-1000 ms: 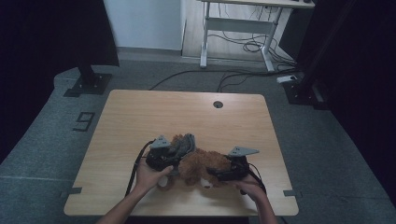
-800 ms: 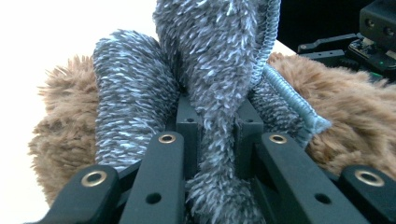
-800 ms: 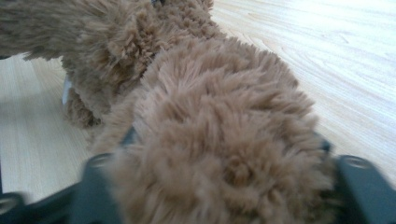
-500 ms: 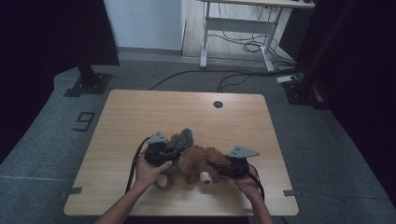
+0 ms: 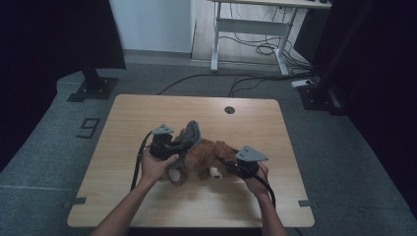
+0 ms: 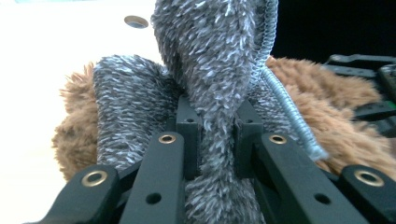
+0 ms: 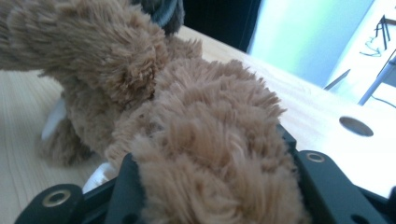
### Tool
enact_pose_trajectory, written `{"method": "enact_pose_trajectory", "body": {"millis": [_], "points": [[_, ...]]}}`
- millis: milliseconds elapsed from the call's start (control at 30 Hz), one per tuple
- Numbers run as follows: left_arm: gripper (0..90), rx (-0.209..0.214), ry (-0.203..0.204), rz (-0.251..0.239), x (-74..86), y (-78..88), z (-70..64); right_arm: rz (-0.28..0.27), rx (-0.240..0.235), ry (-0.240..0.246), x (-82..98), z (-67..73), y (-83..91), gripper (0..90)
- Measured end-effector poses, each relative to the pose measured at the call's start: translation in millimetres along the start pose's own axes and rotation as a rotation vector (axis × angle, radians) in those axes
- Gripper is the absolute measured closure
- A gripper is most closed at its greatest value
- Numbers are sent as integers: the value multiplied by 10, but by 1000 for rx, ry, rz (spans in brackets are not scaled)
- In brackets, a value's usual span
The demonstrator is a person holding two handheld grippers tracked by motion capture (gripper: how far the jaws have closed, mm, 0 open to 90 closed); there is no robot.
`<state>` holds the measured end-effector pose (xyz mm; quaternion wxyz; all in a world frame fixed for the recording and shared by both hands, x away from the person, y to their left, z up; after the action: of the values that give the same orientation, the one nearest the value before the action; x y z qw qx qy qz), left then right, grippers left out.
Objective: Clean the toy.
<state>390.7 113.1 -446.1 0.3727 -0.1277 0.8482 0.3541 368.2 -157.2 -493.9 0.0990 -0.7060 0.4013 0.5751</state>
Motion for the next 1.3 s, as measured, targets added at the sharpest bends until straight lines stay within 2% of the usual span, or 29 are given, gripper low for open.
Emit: {"method": "enact_pose_trajectory", "body": {"millis": [133,233,333,400,467,533,567,633,667,733,800,900,967,1067,1133,1200,1300], "points": [[770,30,-28,-6,-22,18,-183,-10,-18,-47,227,-3,71,555],[769,54,-82,-19,-117,16,-442,-16,-22,-70,328,18,114,543],[768,83,-126,-18,-239,-48,-724,-21,-22,-67,347,44,133,533],[767,83,-154,-15,-296,-149,-888,-21,-21,-63,342,68,134,528],[767,78,-168,27,-285,-357,-1003,-21,-22,-66,343,80,130,526],[766,56,-171,68,-205,-551,-1026,-24,-20,-74,347,80,129,522],[766,55,-161,105,-125,-685,-1009,-27,-20,-80,351,79,128,520],[766,32,-161,142,-2,-826,-956,-33,-21,-95,366,69,129,521],[766,22,-159,144,55,-867,-907,-31,-24,-102,371,65,131,521],[767,41,-113,128,95,-843,-784,-22,-30,-99,387,63,134,523],[768,27,-87,108,90,-747,-643,-33,-33,-106,404,60,139,524],[769,48,-16,72,89,-542,-408,-36,-35,-96,405,67,140,524],[770,33,-7,36,111,-385,-278,-32,-36,-91,404,71,144,524],[772,27,30,3,172,-173,-72,-35,-37,-102,416,67,148,524],[772,-5,37,-22,212,-20,60,-37,-36,-106,420,67,149,524],[771,-29,41,-32,245,78,161,-41,-35,-108,425,67,148,524],[771,-91,41,-38,304,198,327,-43,-37,-110,429,69,151,524]]}}
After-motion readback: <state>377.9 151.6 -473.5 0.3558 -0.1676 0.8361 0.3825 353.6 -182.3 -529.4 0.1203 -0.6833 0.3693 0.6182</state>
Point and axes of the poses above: each handheld gripper's, and its own axes: y roughly backward along the jaws, x roughly out of its underside, z roughly to its left, the point moved 2 cm from there along -y, roughly forward along the jaws, and after that the axes turned 13 degrees about y, right-handed, at the moved point
